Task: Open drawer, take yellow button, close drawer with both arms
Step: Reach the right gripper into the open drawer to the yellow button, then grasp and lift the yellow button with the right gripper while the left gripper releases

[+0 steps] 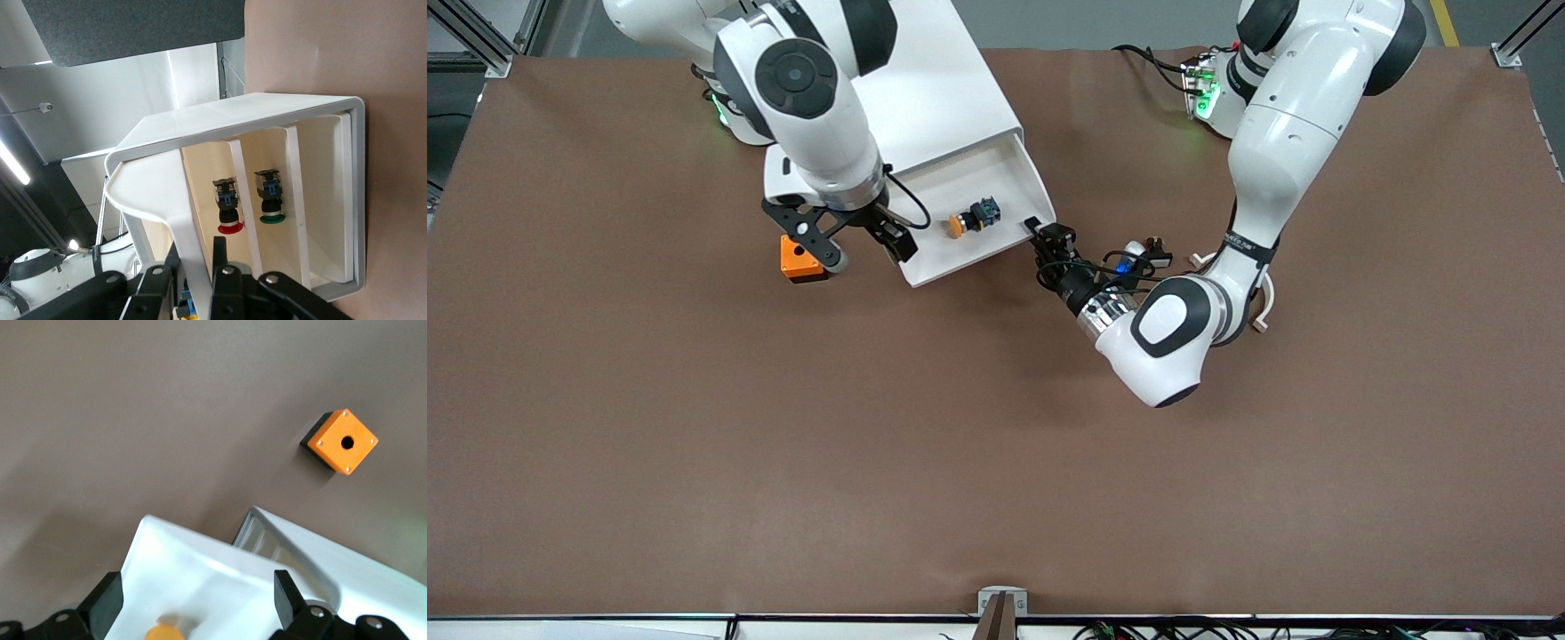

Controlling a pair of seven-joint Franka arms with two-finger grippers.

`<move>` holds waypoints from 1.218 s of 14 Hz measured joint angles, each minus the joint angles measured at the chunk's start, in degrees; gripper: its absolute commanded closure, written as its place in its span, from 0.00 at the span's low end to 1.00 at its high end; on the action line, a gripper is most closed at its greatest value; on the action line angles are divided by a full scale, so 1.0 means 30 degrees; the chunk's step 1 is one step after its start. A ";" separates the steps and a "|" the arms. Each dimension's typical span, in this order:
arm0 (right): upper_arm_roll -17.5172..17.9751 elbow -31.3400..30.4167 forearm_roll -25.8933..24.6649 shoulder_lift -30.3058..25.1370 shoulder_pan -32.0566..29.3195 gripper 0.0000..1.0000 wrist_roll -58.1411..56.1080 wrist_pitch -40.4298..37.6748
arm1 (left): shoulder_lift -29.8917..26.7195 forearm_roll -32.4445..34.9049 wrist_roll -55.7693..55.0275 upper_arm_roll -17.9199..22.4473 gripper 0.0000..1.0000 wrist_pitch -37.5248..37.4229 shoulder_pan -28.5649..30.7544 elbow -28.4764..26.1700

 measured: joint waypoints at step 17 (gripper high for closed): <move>-0.0021 -0.0056 -0.0036 0.2319 0.4435 0.01 0.8633 0.2781 | -0.0880 0.2884 1.7308 0.0736 0.00 -0.0405 0.1312 0.3738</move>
